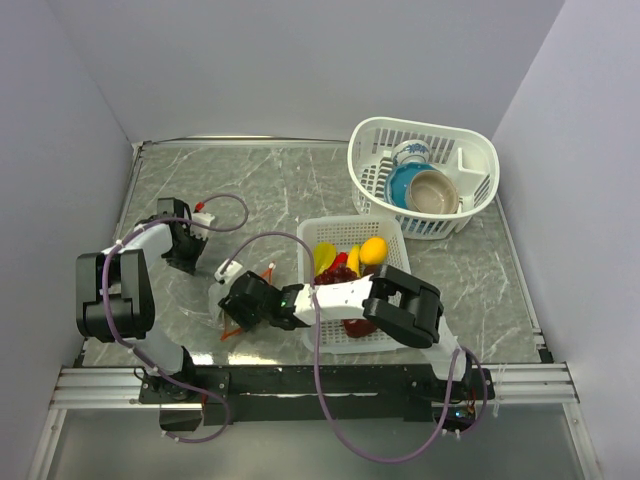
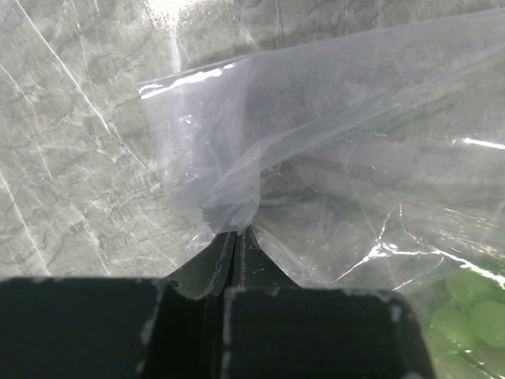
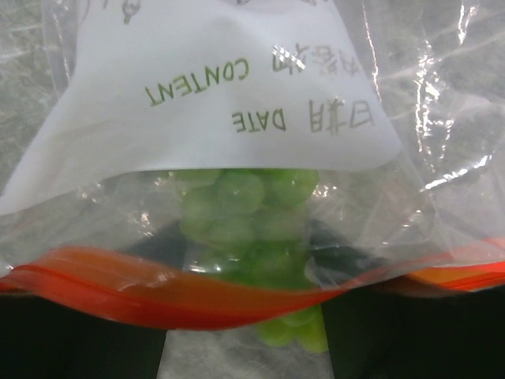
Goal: Open the zip-top bag and remove the fake food
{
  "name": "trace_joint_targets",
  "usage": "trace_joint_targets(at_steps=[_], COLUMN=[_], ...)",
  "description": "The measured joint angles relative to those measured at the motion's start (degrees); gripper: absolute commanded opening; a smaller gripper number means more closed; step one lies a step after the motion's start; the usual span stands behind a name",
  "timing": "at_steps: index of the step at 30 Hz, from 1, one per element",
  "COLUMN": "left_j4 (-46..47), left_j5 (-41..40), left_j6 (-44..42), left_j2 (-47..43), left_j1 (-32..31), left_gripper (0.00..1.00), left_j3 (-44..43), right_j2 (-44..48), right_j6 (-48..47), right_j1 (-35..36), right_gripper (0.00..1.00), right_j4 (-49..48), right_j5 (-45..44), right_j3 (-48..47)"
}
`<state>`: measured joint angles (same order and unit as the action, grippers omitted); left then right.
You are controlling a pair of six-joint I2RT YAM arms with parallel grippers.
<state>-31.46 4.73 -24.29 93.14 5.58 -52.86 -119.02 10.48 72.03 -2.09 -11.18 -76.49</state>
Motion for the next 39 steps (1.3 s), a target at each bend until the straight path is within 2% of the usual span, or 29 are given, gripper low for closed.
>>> trace_joint_targets(at_steps=[1,2,7,12,24,32,34,35,36,37,38,39], left_j4=[0.0,0.0,0.1,0.6,0.3,-4.9,-8.5,-9.8,-11.3,-12.8,-13.7,-14.8], left_j5=[0.0,0.0,-0.1,-0.6,-0.5,3.8,7.1,8.4,10.0,12.0,13.2,14.7], left_j6=[0.0,0.0,-0.5,-1.6,-1.6,0.3,1.7,2.2,2.8,3.8,4.1,4.9], left_j2=[0.0,-0.1,-0.5,-1.6,-1.3,0.7,1.0,1.0,0.9,0.7,0.4,-0.3], left_j1=[0.0,0.0,0.0,0.4,3.3,5.0,5.1,5.1,5.1,5.1,5.1,5.1], left_gripper=[0.01,0.01,0.01,0.01,0.01,0.02,0.16,0.3,0.79,0.91,0.99,0.97], left_j3=[0.0,0.0,0.4,1.6,1.5,-2.3,-4.7,-6.1,-7.7,-10.0,-11.5,-13.4], right_j2=[0.0,0.0,1.1,7.1,31.5,42.6,44.1,44.5,44.7,44.7,44.5,44.4], right_j6=[0.1,0.2,0.4,0.4,2.2,6.7,8.0,8.5,8.9,9.4,10.2,10.8], right_j1=[0.0,0.0,0.1,0.2,1.1,-1.7,-3.8,-4.7,-5.4,-6.1,-6.4,-6.7], right_gripper=[0.46,0.43,0.39,0.37,0.37,0.42,0.46,0.61,0.71,0.81,1.0,1.0], right_j4=[0.0,0.1,1.7,4.6,11.9,19.4,20.1,20.5,21.0,21.7,22.3,22.8], right_j5=[-0.1,-0.2,-1.3,-3.2,-10.5,-22.8,-25.6,-26.6,-27.4,-28.3,-28.8,-29.5], right_j3=[0.0,0.0,0.2,2.6,10.5,15.9,17.5,18.2,18.7,19.0,19.0,19.0])
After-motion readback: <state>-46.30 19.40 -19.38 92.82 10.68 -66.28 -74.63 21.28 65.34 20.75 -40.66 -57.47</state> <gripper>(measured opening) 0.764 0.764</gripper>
